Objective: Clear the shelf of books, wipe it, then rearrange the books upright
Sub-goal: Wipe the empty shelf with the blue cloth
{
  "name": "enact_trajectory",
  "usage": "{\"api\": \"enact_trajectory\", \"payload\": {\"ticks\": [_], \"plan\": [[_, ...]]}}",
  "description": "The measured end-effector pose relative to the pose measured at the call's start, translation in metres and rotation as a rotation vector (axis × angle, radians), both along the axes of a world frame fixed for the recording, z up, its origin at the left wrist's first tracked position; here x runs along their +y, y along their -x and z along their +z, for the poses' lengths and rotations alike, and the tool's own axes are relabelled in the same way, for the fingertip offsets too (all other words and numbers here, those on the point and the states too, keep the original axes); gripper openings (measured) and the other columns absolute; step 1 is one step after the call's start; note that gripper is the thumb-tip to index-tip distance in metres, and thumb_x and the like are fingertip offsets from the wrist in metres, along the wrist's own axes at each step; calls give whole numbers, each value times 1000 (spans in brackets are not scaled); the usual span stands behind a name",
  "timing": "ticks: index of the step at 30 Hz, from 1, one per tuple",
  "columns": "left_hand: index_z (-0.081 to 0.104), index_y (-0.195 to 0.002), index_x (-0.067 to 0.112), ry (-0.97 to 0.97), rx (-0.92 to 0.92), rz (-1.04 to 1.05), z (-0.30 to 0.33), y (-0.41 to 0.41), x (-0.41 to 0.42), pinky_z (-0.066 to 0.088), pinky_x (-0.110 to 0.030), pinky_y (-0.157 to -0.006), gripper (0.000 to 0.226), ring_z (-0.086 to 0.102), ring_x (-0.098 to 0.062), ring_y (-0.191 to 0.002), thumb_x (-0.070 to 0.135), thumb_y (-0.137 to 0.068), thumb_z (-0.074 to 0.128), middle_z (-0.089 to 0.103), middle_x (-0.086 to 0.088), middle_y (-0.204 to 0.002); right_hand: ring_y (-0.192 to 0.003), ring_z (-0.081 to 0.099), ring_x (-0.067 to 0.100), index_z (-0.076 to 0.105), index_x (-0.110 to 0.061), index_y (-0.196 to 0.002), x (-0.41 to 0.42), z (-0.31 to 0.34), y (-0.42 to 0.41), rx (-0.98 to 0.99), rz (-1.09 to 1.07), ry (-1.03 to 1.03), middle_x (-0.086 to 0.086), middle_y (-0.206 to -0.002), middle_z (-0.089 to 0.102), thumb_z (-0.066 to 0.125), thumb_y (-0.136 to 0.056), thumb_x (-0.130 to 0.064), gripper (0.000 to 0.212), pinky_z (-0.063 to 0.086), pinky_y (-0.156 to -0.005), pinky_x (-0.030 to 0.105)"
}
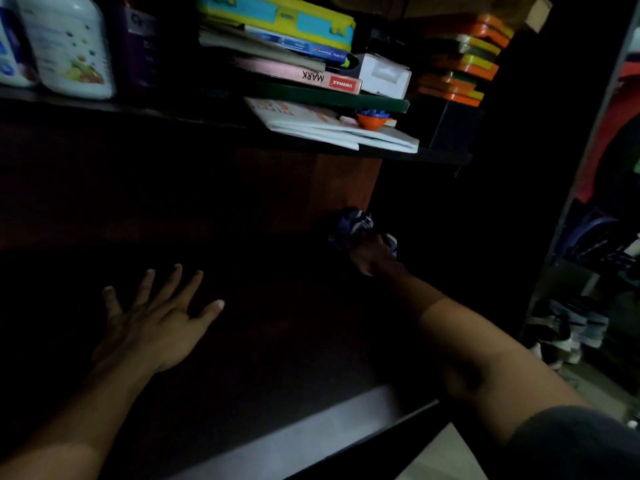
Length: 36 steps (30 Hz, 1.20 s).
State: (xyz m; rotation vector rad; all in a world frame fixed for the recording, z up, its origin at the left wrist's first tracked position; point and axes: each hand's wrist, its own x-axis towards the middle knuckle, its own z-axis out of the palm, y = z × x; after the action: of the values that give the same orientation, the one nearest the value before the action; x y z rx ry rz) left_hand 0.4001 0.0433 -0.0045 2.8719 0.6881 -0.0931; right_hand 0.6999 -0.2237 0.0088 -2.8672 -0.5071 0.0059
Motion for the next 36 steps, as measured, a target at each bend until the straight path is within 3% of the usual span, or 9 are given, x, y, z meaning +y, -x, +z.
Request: {"api": "enact_trajectory", "payload": {"ticks": [3,5,8,10,20,25,30,34,36], "plan": [[-4,-157,44,9,-33,-9,0,0,1,-14,-57,-118,79,-16,-21,-154,81,-89,8,-13,11,-167,-126,53,42,50,-11,-139,-18,-14,10,-99,-59,106,19,-139,52,16,-93,-73,84,40,-108,53],[6,-160,39,13,-78,-47,0,1,2,-10,-51,-122,77,-8,-23,-155,77,-93,16,-3,7,-169,-129,48,44,46,-13,-144,-38,-13,41,-70,-75,135,20,-142,48,11,-93,-69,83,36,-111,52],[25,-159,29,42,-182,-172,0,8,-2,4,-42,-126,68,10,-21,-155,63,-100,30,15,3,-168,-142,35,39,34,-6,-151,-69,-1,106,-74,-118,65,20,-155,37,31,-102,-56,71,24,-117,45],[30,-157,28,65,-197,-252,3,18,-7,8,-38,-125,64,16,-18,-154,58,-102,34,20,3,-167,-143,33,37,33,-3,-151,-90,1,139,-79,-157,55,20,-156,36,34,-102,-55,71,25,-116,43],[0,-160,35,-1,13,-251,5,88,-45,-8,-38,-124,72,-11,-8,-154,69,-99,14,-9,9,-168,-135,39,42,39,3,-143,-127,-10,241,-96,-248,19,28,-146,43,40,-99,-50,69,32,-112,46],[5,-160,36,184,-118,-203,10,110,-59,-4,-36,-125,71,0,-6,-154,68,-98,10,3,10,-168,-144,30,39,32,-2,-151,-11,-7,315,-82,121,63,26,-157,31,37,-101,-47,68,25,-117,43],[27,-157,37,434,-348,-75,21,128,-53,24,-38,-122,62,29,-16,-149,61,-101,38,29,6,-163,-152,12,38,9,-6,-160,95,-11,392,27,436,10,21,-165,14,37,-99,-46,78,9,-123,48],[37,-153,34,383,-331,-124,13,147,-48,27,-33,-120,61,35,-17,-146,62,-99,42,37,6,-160,-140,41,33,44,-17,-149,51,-13,350,-111,411,-66,14,-153,45,28,-90,-61,75,33,-114,43],[38,-153,36,300,-290,-137,11,148,-50,20,-34,-121,53,29,-14,-148,55,-103,40,32,9,-162,-138,43,30,47,-21,-146,0,-12,312,-131,255,-26,10,-152,46,35,-94,-61,66,34,-110,40]]}}
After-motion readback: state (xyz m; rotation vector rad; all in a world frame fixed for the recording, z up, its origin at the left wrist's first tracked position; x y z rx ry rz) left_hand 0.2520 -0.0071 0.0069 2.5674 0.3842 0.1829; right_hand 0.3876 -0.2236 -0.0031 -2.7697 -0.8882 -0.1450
